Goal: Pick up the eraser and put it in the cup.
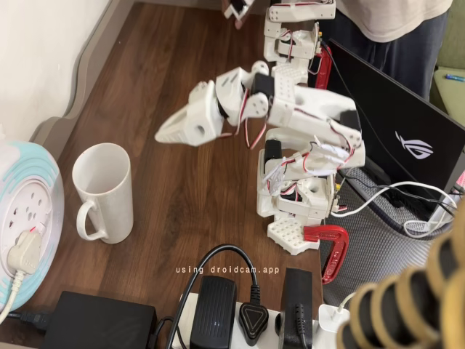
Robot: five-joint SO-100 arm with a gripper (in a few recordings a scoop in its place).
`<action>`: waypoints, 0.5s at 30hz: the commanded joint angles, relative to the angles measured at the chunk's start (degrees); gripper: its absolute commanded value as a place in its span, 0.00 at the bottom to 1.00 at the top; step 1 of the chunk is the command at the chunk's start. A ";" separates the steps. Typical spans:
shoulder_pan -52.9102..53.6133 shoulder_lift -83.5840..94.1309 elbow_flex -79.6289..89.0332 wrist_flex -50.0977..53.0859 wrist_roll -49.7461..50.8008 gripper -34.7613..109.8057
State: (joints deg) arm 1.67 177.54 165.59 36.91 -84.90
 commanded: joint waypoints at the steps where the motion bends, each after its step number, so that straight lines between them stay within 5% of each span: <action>1: 1.49 11.43 7.03 2.99 -2.46 0.24; 7: 0.79 11.78 9.23 14.33 -3.08 0.24; 15: 2.02 11.78 9.23 13.45 2.90 0.24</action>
State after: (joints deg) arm 2.64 188.44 174.02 48.87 -82.62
